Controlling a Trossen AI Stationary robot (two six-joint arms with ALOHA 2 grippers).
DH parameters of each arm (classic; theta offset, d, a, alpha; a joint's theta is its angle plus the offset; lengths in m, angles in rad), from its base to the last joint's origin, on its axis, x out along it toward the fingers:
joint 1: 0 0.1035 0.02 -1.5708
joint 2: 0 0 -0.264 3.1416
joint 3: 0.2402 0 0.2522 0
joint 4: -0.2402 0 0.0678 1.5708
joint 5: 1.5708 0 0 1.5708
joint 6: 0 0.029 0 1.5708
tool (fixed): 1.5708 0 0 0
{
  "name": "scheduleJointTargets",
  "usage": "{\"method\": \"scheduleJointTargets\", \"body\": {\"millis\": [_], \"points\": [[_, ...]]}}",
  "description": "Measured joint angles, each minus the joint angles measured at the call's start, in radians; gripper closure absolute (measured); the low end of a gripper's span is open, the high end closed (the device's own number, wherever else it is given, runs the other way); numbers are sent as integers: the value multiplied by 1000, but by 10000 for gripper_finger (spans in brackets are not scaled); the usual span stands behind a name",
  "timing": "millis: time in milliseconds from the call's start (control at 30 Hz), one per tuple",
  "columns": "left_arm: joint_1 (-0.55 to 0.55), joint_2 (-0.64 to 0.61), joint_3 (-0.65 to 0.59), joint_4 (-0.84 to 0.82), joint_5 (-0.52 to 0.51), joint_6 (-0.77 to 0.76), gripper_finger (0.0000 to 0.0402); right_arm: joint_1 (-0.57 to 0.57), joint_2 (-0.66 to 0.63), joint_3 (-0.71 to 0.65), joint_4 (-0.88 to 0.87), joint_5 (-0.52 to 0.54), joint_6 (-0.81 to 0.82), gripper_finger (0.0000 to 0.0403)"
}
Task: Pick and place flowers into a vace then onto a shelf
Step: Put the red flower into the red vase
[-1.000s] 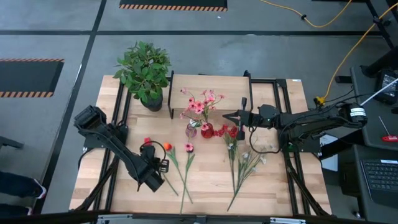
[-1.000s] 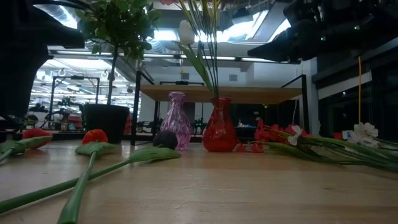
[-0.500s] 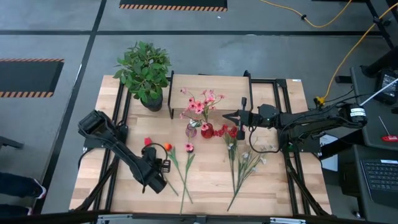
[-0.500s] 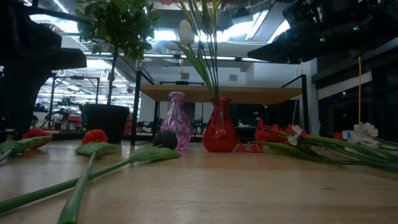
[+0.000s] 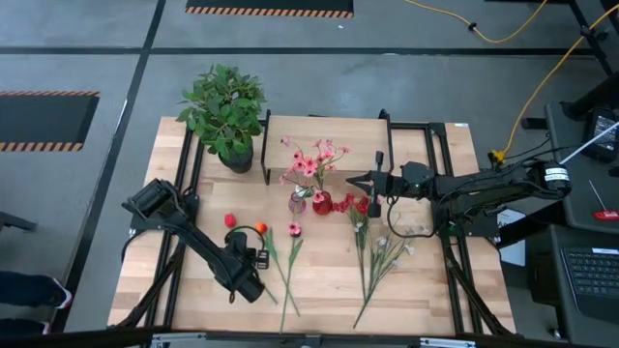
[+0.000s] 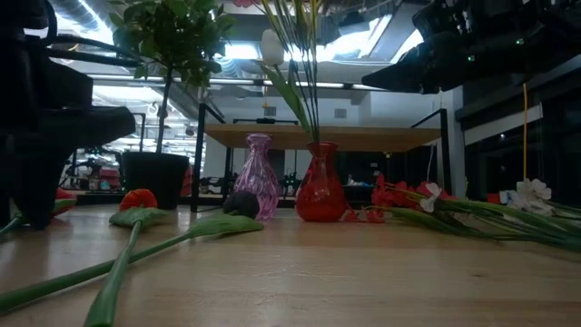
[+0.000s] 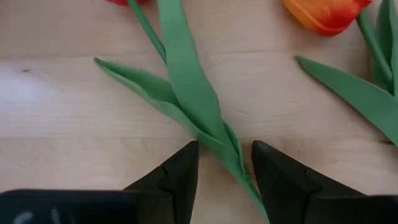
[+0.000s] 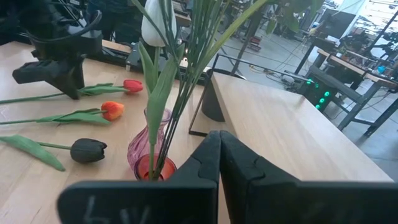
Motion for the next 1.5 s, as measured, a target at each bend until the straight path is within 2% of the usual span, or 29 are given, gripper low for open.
{"method": "scheduleJointTargets", "body": {"millis": [133, 400, 600, 733, 833, 1033, 1167, 1267, 1367, 1500], "points": [[-6, -1, -1, 4, -17, 21, 287, 0, 0, 0, -2, 0, 3, 392], [-30, -44, -6, -38, -16, 23, 390, 0, 0, 0, -18, 0, 26, 392], [-56, -90, -5, -106, -42, 14, 395, 0, 0, 0, -29, -3, 32, 392], [-79, -133, -5, -158, -90, 6, 396, 0, 0, 0, -29, -58, 31, 392], [-103, -167, -5, -186, -187, 17, 396, 0, 0, 0, -29, -87, 31, 392], [-176, -232, -5, -212, -481, 64, 397, 0, 0, 0, -31, -88, 58, 392], [-217, -259, -5, -210, -589, 94, 397, 0, 0, 0, -32, -115, 89, 392], [-236, -272, -5, -205, -581, 136, 397, 1, 0, 0, -31, -204, 130, 392], [-248, -284, -5, -182, -518, 204, 397, 7, 0, 0, -24, -295, 189, 392], [-254, -310, -5, -93, -462, 423, 398, 44, 0, 0, -13, -313, 225, 392]]}}
